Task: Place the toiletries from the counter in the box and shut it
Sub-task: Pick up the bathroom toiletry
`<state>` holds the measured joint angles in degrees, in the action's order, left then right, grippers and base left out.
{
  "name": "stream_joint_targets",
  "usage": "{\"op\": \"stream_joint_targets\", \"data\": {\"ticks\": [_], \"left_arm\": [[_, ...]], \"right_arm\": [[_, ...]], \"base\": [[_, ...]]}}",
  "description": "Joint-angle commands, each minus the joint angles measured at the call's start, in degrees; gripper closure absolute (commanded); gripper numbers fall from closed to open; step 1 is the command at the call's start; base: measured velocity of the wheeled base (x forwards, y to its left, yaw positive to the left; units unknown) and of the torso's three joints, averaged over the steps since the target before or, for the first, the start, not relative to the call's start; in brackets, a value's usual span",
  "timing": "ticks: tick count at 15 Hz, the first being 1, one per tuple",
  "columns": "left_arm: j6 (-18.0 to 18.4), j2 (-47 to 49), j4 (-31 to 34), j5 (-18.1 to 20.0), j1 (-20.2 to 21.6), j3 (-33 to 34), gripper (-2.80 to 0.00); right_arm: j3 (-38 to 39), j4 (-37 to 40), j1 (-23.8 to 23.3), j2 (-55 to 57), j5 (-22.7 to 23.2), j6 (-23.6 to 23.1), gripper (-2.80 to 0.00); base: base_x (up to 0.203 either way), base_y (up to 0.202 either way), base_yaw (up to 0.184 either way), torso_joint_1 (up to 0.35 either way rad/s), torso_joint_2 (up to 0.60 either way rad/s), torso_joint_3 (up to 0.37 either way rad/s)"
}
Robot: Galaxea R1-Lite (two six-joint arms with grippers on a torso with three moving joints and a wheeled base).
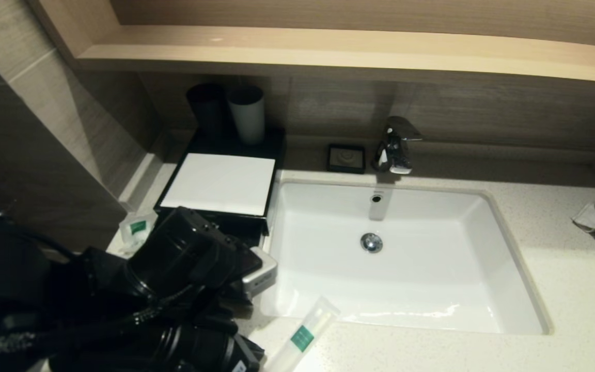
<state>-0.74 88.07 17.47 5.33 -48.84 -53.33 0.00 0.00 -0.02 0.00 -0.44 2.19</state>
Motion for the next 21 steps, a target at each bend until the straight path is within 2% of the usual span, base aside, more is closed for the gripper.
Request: {"op": "stream_joint_targets", "data": {"ticks": [1,7,10,12,15,19,21], "left_arm": [[1.3,2.8,0.2,-0.6,-0.1,-0.6,0.00],[6.3,5.1,0.3,-4.3,-1.6,-0.6,0.00],[8.4,5.5,0.3,-4.6,-1.9,-0.4,0.00],[8.9,6.3,0.1,-4.9,-2.0,-0.9,0.00],[9.2,7.5,-0.6,-8.5,-3.4,-0.9,0.00],[9.6,8.8,-0.6,-9.1,-4.0,-1.7,0.00],[9.6,9.7,-0.8,-10.9,-4.8,-2.2,0.00]], "right_arm": [[0.0,0.0,0.0,0.0,0.0,0.0,0.00],[0.0,0.0,0.0,0.0,0.0,0.0,0.00],[0.0,0.0,0.0,0.0,0.0,0.0,0.00],[0.0,0.0,0.0,0.0,0.0,0.0,0.00],[0.0,0.0,0.0,0.0,0.0,0.0,0.00],[0.0,0.0,0.0,0.0,0.0,0.0,0.00],[0.0,0.0,0.0,0.0,0.0,0.0,0.00]], "base": [[0.000,0.000,0.000,0.000,0.00,0.000],[0.000,0.000,0.000,0.000,0.00,0.000],[0.000,0.000,0.000,0.000,0.00,0.000],[0.000,0.000,0.000,0.000,0.00,0.000],[0.000,0.000,0.000,0.000,0.00,0.000],[0.000,0.000,0.000,0.000,0.00,0.000],[0.000,0.000,0.000,0.000,0.00,0.000]]}}
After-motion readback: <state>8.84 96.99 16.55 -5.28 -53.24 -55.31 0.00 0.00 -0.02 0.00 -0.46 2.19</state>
